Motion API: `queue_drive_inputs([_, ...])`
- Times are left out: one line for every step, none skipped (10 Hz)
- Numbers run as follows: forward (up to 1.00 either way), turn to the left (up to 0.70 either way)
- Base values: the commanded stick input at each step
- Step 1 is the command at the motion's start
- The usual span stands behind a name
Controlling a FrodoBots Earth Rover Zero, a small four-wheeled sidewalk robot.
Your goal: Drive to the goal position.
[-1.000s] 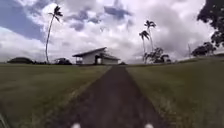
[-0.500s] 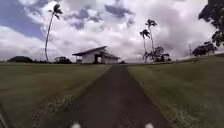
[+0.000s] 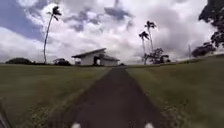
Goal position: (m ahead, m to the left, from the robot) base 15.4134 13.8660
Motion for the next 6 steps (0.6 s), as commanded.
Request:
queue_drive_inputs([0.7,0.0])
queue_drive_inputs([0.7,0.0])
queue_drive_inputs([0.7,0.0])
queue_drive_inputs([0.7,0.0])
queue_drive_inputs([0.7,0.0])
queue_drive_inputs([0.7,0.0])
